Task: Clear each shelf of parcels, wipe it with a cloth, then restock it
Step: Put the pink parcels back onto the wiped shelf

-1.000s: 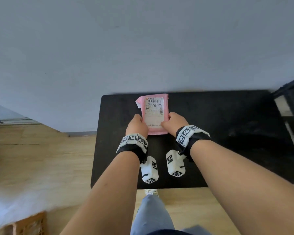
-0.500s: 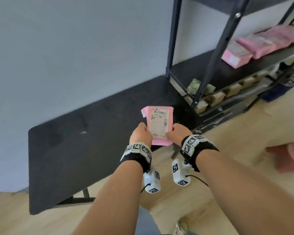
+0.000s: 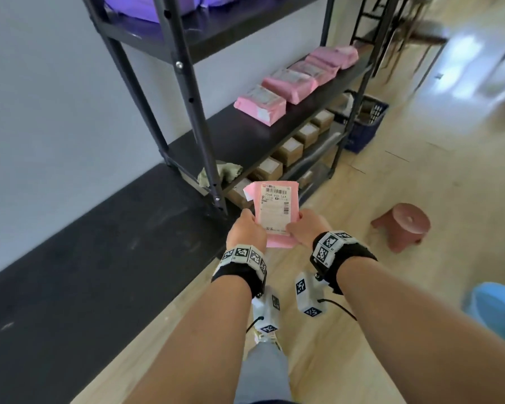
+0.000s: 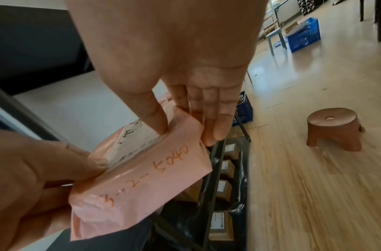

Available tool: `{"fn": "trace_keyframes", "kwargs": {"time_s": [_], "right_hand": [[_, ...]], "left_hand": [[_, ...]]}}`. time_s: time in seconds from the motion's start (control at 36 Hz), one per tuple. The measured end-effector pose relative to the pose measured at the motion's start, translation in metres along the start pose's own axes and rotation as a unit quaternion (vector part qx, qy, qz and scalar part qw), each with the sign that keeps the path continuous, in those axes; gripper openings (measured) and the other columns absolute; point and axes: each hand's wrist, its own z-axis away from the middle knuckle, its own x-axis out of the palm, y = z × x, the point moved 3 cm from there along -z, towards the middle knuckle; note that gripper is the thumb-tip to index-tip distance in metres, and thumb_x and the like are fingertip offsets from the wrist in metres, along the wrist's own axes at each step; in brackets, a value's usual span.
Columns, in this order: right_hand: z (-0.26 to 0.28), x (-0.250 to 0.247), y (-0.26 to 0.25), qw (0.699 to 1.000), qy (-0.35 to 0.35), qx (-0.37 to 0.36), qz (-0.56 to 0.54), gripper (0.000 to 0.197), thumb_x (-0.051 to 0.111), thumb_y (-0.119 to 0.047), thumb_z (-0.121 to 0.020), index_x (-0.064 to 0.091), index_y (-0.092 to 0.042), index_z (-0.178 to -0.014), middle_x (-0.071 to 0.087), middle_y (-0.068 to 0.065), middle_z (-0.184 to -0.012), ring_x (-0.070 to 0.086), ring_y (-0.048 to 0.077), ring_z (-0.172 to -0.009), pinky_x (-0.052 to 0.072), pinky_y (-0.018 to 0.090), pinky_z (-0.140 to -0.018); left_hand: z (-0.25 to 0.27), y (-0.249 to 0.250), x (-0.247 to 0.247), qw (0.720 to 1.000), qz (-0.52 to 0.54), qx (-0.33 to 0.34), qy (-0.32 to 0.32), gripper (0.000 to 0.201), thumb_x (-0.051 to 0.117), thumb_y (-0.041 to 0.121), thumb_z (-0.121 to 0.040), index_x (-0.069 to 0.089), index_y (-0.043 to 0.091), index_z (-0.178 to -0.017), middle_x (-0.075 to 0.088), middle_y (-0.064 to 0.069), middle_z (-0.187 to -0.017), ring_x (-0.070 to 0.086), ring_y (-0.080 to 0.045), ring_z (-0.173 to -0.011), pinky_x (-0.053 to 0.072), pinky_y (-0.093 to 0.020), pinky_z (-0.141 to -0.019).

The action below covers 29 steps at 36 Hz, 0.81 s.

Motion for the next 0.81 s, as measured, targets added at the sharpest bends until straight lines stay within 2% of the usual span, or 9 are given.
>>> {"fn": "trace_keyframes", "kwargs": {"time_s": [0.06, 0.17, 0.31, 0.39, 0.5, 0.58, 0.67, 0.81], "right_hand": [[-0.021, -0.016, 0.001, 1.000, 0.009, 0.002, 0.000, 0.025, 0.054, -0.021, -0.092, 0.055, -0.014, -0.116, 0.063, 0.005, -0.106, 0.059, 0.022, -0.087, 0.049, 0.033, -0.075], [-0.063, -0.048, -0.012, 1.000, 0.023, 0.001, 0.002, 0.027, 0.054, -0.025, -0.090, 0.055, -0.015, -0.116, 0.063, 0.006, -0.104, 0.061, 0.024, -0.089, 0.052, 0.035, -0.079], [-0.107, -0.089, -0.038, 0.999, 0.027, -0.021, -0.015, 0.021, 0.053, -0.030, -0.090, 0.055, -0.020, -0.108, 0.062, 0.002, -0.088, 0.060, 0.019, -0.071, 0.049, 0.031, -0.061], [-0.130, -0.109, -0.055, 0.998, 0.033, -0.033, -0.036, 0.017, 0.053, -0.030, -0.089, 0.055, -0.024, -0.105, 0.063, 0.001, -0.084, 0.062, 0.017, -0.069, 0.048, 0.028, -0.056], [-0.159, -0.122, -0.079, 0.996, 0.016, -0.070, -0.049, 0.013, 0.056, -0.025, -0.090, 0.054, -0.025, -0.103, 0.062, -0.001, -0.089, 0.060, 0.014, -0.075, 0.048, 0.028, -0.061], [-0.187, -0.125, -0.101, 0.995, -0.006, -0.100, -0.026, 0.008, 0.057, -0.022, -0.090, 0.056, -0.022, -0.098, 0.062, 0.000, -0.089, 0.057, 0.013, -0.073, 0.042, 0.026, -0.055], [-0.218, -0.124, -0.123, 0.989, -0.039, -0.140, 0.011, 0.007, 0.058, -0.021, -0.089, 0.057, -0.019, -0.095, 0.062, 0.001, -0.089, 0.060, 0.019, -0.079, 0.046, 0.030, -0.066], [-0.259, -0.118, -0.156, 0.973, -0.080, -0.210, 0.045, 0.017, 0.053, -0.024, -0.091, 0.061, -0.015, -0.103, 0.068, 0.006, -0.103, 0.065, 0.023, -0.084, 0.054, 0.035, -0.076]], "left_hand": [[-0.019, 0.017, 0.008, 1.000, 0.004, 0.007, 0.003, 0.005, 0.041, 0.009, -0.087, 0.043, 0.013, -0.089, 0.056, -0.005, -0.083, 0.053, -0.026, -0.073, 0.042, -0.032, -0.063], [-0.060, 0.051, 0.013, 1.000, 0.014, 0.005, 0.018, 0.008, 0.041, 0.007, -0.088, 0.045, 0.011, -0.094, 0.057, -0.006, -0.086, 0.055, -0.027, -0.075, 0.040, -0.031, -0.062], [-0.111, 0.090, 0.006, 0.998, 0.037, -0.009, 0.051, 0.010, 0.039, 0.007, -0.089, 0.043, 0.010, -0.098, 0.060, -0.007, -0.093, 0.057, -0.027, -0.078, 0.042, -0.033, -0.063], [-0.139, 0.104, 0.003, 0.995, 0.058, -0.018, 0.078, 0.011, 0.040, 0.007, -0.088, 0.043, 0.009, -0.098, 0.061, -0.010, -0.100, 0.061, -0.032, -0.085, 0.045, -0.035, -0.064], [-0.169, 0.113, 0.000, 0.989, 0.085, -0.048, 0.107, 0.009, 0.042, 0.010, -0.087, 0.043, 0.012, -0.096, 0.059, -0.007, -0.100, 0.062, -0.030, -0.082, 0.051, -0.037, -0.063], [-0.190, 0.114, -0.005, 0.986, 0.077, -0.071, 0.129, 0.009, 0.043, 0.011, -0.089, 0.044, 0.010, -0.097, 0.059, -0.008, -0.101, 0.061, -0.030, -0.084, 0.045, -0.035, -0.063], [-0.212, 0.112, -0.011, 0.981, 0.066, -0.096, 0.155, 0.010, 0.043, 0.012, -0.089, 0.045, 0.009, -0.098, 0.060, -0.010, -0.101, 0.060, -0.031, -0.085, 0.042, -0.034, -0.064], [-0.242, 0.109, -0.016, 0.962, 0.081, -0.169, 0.200, 0.006, 0.040, 0.010, -0.090, 0.044, 0.010, -0.095, 0.058, -0.010, -0.098, 0.054, -0.028, -0.082, 0.040, -0.033, -0.067]]}}
